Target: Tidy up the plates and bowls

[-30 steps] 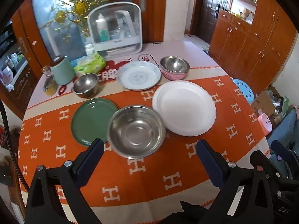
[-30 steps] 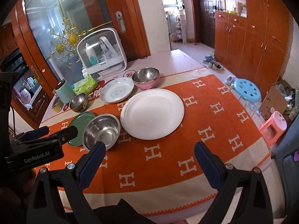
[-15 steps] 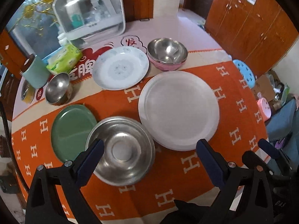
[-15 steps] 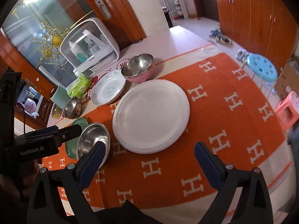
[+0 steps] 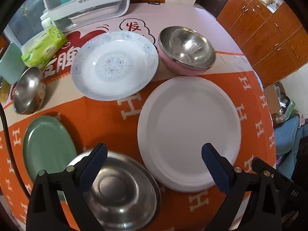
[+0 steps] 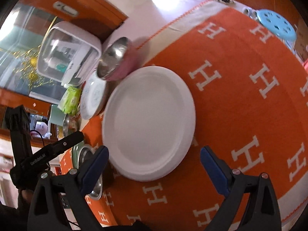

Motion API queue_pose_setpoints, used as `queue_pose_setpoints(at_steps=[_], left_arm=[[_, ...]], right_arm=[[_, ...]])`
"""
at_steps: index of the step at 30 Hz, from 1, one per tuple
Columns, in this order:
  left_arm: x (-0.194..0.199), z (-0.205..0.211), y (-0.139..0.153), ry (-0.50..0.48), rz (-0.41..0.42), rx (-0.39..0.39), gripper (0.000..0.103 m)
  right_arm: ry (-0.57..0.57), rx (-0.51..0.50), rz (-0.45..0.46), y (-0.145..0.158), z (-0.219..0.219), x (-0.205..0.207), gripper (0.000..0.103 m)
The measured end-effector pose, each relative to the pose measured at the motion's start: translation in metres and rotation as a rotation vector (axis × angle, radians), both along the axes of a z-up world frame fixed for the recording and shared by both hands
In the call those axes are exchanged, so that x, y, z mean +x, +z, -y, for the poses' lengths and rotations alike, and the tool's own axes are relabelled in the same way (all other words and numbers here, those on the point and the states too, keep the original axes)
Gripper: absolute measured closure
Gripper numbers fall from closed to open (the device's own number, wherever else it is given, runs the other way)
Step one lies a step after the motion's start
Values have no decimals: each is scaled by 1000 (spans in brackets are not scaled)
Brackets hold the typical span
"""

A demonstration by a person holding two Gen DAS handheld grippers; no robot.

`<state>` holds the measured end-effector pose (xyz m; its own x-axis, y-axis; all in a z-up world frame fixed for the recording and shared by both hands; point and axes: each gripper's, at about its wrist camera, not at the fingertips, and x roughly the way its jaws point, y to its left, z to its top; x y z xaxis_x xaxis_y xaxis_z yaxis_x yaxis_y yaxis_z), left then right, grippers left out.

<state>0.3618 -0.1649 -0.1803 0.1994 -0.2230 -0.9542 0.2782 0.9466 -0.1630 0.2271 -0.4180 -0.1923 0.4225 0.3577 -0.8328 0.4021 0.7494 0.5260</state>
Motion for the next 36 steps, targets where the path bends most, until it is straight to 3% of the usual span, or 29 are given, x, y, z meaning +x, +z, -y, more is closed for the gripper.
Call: queue_pose_setpoints(at_steps=[5,12,17,19,25,26,31,36], left_arm=[[16,3,-25,-1,-18,-16,5],[31,9,-57,12,-92,1,9],[35,15,-73,13,-127,13,23],[36,19,-78,9,-140,24,34],[35,29,-84,-5,-129,45,49],[35,29,-83,-10,-132,42,56],[35,31,-86,12,-134,58,70],[32,28,-78,37,-138,34,70]], right_arm=[[-40,17,-39,-22,13,6,7],[-61,20,-85,-45,17,16,28],[-63,-17,-46,-44,17,20,48],[-69,-19,-48,-46,19,20,58],[-91,-13,-55,-49,27,15,80],[-93,-12,-55,-50,27,15,82],[-93,-6,-58,-50,22,14,86],[-97,-13,-49,-44,20,13,86]])
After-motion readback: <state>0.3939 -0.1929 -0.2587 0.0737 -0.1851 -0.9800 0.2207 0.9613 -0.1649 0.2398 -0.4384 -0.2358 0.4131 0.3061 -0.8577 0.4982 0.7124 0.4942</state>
